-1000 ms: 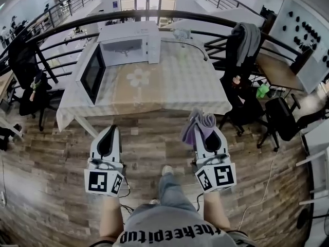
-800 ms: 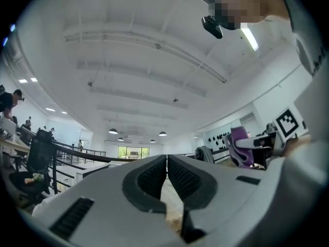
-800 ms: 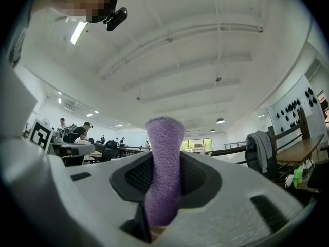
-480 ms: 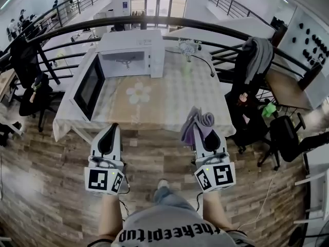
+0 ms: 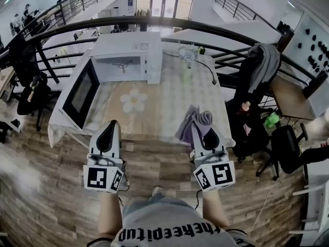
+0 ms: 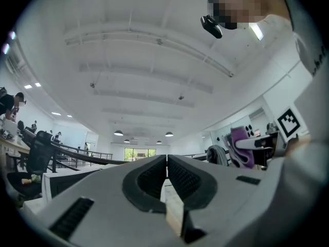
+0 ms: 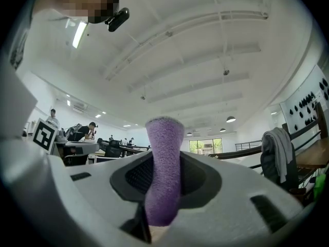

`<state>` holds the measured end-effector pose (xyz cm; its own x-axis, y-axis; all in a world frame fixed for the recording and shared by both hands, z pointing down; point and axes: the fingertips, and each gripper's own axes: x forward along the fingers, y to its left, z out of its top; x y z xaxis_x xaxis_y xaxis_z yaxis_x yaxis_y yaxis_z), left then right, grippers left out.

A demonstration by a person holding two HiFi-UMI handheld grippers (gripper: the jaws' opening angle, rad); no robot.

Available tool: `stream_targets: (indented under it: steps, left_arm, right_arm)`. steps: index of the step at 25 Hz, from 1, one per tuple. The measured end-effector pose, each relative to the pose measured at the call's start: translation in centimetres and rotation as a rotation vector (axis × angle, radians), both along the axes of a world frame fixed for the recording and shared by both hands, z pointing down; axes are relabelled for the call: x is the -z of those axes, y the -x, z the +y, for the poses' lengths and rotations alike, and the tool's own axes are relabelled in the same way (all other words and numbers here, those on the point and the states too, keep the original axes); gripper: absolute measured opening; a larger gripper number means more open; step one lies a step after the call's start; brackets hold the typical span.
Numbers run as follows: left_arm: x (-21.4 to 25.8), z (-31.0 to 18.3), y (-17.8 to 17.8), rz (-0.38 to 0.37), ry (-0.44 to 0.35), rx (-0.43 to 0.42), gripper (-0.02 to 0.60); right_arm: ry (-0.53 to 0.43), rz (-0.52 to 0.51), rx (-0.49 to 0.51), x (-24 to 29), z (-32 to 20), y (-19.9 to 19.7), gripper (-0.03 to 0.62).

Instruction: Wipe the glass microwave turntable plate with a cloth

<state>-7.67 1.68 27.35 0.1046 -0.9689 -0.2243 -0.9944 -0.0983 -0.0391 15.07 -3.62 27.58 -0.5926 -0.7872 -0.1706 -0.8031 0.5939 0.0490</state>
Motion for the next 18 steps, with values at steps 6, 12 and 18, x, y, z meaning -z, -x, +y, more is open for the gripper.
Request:
stream_targets:
  steps: [6, 12, 18]
  left_arm:
    - [-1.3, -2.3, 0.0, -0.002, 0.034, 0.023, 0.011]
    - [-2.3, -4.8, 0.5, -0.014, 0.065, 0.031, 0.011]
    - [-1.9, -8.7, 1.6, -0.022, 0.057, 0.021, 0.011]
  right_arm:
    - [0.031, -0.001, 0.032, -1.3, -2.9, 0.3, 0.110]
    - [0.066, -0.005, 0.053, -2.6, -5.8, 1.4, 0.110]
    - [0.066, -0.011, 0.047, -2.6, -9.4, 2.6, 0.110]
